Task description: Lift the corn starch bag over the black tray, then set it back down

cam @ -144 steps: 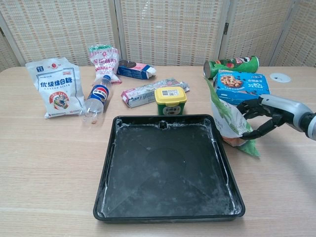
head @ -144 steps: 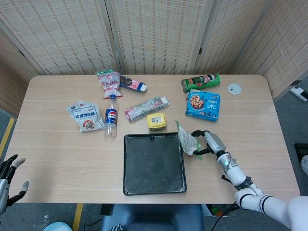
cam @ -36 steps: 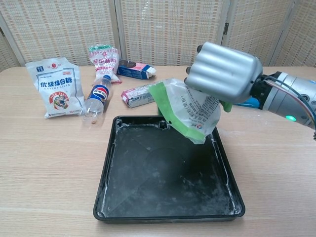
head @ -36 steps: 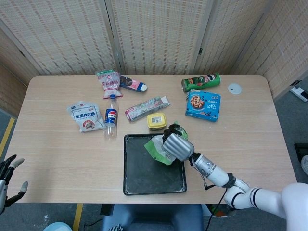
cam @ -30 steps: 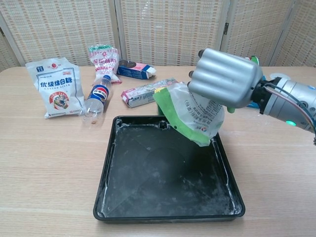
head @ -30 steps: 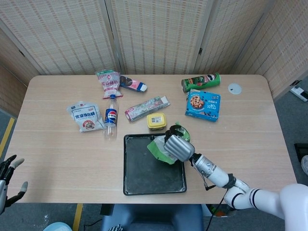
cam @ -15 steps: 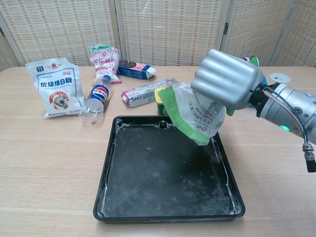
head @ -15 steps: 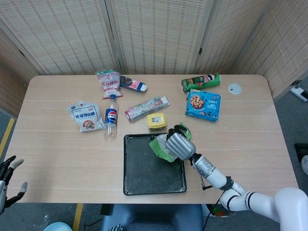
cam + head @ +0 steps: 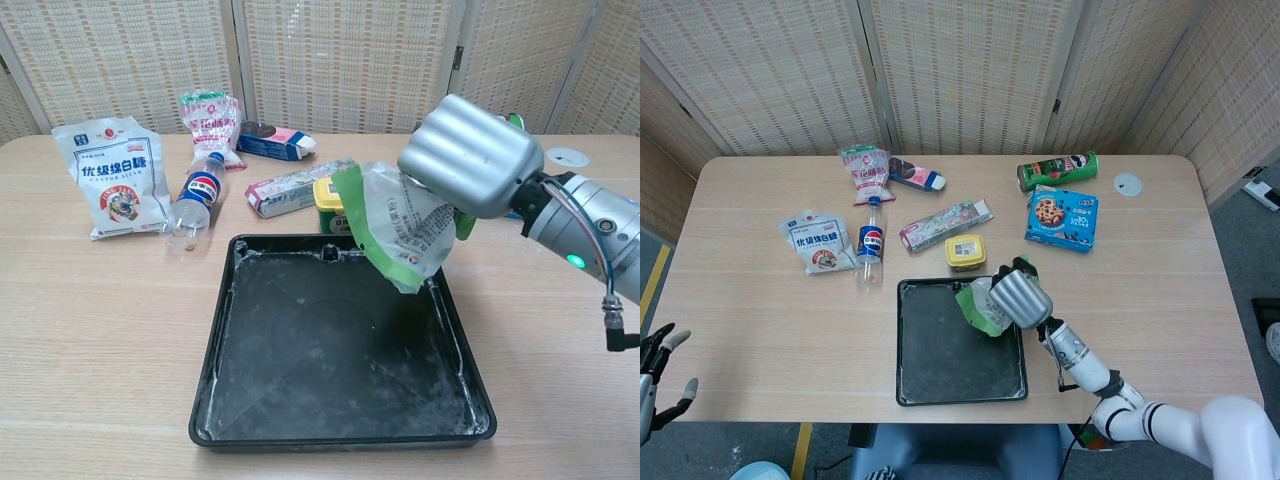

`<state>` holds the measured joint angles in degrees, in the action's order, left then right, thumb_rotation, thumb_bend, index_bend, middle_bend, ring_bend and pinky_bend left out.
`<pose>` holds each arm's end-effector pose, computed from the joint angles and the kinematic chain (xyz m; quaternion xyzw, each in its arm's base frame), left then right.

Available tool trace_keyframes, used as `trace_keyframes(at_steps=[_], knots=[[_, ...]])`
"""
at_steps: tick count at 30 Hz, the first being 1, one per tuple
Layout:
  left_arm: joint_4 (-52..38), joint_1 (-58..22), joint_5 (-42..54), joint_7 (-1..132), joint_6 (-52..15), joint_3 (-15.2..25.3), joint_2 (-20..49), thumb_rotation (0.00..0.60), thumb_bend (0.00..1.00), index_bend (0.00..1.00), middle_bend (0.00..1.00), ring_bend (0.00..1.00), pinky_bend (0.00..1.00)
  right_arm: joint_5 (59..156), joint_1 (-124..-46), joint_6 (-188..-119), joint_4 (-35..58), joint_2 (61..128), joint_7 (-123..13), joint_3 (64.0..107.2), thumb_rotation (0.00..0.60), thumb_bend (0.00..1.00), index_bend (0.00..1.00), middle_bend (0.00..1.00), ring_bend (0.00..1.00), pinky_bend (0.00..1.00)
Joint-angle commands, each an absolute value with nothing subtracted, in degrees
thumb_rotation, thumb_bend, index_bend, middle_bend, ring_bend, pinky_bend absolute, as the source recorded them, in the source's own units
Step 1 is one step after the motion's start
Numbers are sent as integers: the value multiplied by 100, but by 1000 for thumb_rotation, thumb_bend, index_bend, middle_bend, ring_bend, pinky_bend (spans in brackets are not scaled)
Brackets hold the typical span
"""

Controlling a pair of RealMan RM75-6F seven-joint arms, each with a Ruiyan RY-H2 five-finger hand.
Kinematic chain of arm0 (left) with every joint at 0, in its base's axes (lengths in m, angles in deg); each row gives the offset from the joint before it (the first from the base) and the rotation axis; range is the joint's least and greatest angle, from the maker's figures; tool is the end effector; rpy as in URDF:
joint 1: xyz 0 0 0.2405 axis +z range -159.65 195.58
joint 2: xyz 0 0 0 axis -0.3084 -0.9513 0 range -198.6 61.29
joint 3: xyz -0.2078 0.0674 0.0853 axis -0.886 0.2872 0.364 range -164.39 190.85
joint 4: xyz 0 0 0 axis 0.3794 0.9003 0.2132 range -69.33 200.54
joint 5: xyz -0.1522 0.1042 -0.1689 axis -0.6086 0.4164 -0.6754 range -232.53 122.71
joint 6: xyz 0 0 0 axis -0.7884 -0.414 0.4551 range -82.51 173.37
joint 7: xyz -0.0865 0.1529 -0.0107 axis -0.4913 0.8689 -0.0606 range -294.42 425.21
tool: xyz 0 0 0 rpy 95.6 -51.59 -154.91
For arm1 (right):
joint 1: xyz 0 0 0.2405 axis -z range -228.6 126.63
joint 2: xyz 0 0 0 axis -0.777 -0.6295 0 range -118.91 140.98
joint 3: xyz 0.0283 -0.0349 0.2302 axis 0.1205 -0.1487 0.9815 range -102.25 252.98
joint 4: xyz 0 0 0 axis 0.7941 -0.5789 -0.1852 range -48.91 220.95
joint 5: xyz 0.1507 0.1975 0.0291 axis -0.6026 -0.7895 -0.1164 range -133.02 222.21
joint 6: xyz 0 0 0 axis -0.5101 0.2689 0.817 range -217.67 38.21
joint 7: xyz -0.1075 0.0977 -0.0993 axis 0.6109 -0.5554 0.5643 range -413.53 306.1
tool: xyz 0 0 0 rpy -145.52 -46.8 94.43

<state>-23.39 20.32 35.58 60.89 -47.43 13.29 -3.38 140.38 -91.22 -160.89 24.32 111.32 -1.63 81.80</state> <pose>-0.3235 0.1624 0.1203 -0.5693 -0.3947 -0.4036 0.5977 -0.1128 -0.3519 -0.0785 0.7730 0.1334 0.2984 0.5437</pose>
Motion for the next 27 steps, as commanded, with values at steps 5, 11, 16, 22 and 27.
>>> trace_keyframes(at_steps=[5, 11, 16, 22, 27], knots=[[-2343, 2036, 3538, 6103, -4742, 1326, -337, 600, 438, 207, 127, 146, 22, 14223, -9177, -16289, 2825, 11279, -298, 8123, 600, 522, 849, 820, 984, 793], [-2343, 2031, 3540, 6105, -4735, 1326, -335, 600, 438, 207, 128, 146, 22, 14288, -9197, -16381, 2997, 11368, -356, 8100, 600, 522, 848, 820, 981, 793], [-2342, 2030, 3522, 6096, -4735, 1316, -340, 600, 438, 207, 128, 146, 22, 14240, -9188, -16371, 3032, 11436, -396, 8109, 600, 522, 848, 824, 990, 799], [-2328, 2025, 3520, 6094, -4714, 1324, -328, 600, 438, 207, 128, 146, 22, 13981, -9128, -16224, 2895, 11465, -390, 8200, 600, 522, 849, 830, 1000, 810], [-2336, 2010, 3528, 6107, -4711, 1314, -330, 600, 438, 207, 128, 146, 22, 13324, -9008, -15863, 2411, 11407, -508, 8470, 600, 521, 848, 830, 996, 810]])
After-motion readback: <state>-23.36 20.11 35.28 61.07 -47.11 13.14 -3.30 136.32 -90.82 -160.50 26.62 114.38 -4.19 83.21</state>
